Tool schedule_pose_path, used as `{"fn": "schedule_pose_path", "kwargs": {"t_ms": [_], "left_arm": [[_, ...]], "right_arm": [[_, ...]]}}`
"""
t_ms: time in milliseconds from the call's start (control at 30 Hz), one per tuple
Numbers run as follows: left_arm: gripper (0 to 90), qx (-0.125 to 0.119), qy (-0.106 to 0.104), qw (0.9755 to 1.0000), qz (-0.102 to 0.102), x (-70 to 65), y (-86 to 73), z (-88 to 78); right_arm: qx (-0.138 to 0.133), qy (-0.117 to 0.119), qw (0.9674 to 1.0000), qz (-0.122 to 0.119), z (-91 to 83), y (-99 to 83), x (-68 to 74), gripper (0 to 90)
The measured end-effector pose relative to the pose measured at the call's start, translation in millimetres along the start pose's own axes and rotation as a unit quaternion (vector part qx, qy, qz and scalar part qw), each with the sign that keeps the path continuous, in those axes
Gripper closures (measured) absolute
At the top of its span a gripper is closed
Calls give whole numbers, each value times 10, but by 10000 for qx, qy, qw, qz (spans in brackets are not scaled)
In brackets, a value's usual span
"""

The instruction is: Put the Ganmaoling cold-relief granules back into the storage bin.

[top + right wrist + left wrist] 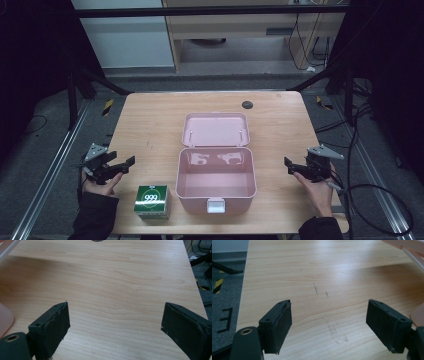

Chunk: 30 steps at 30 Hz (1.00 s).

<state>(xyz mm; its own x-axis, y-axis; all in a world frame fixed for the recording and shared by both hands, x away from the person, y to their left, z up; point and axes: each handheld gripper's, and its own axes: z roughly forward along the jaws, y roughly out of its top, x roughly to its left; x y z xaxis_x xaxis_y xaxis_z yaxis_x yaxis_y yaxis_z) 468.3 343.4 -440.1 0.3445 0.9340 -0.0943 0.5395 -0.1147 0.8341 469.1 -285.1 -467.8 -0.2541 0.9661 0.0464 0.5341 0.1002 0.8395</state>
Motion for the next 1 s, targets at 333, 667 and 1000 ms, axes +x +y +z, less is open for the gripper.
{"fn": "schedule_pose_path", "kwargs": {"t_ms": [333, 667, 1000], "left_arm": [[200, 13, -475, 9981, 385, 16, 221, -193], [203, -34, -920, 9910, 973, -54, 478, -388], [195, 297, -1141, 9807, 1558, -165, 598, -404]], "right_arm": [[82, -95, 9994, -321, -24, -42, 30, 79], [65, -74, 9990, -435, -16, -43, 52, 77], [4, -23, 9988, -491, -27, -40, 51, 78]]}}
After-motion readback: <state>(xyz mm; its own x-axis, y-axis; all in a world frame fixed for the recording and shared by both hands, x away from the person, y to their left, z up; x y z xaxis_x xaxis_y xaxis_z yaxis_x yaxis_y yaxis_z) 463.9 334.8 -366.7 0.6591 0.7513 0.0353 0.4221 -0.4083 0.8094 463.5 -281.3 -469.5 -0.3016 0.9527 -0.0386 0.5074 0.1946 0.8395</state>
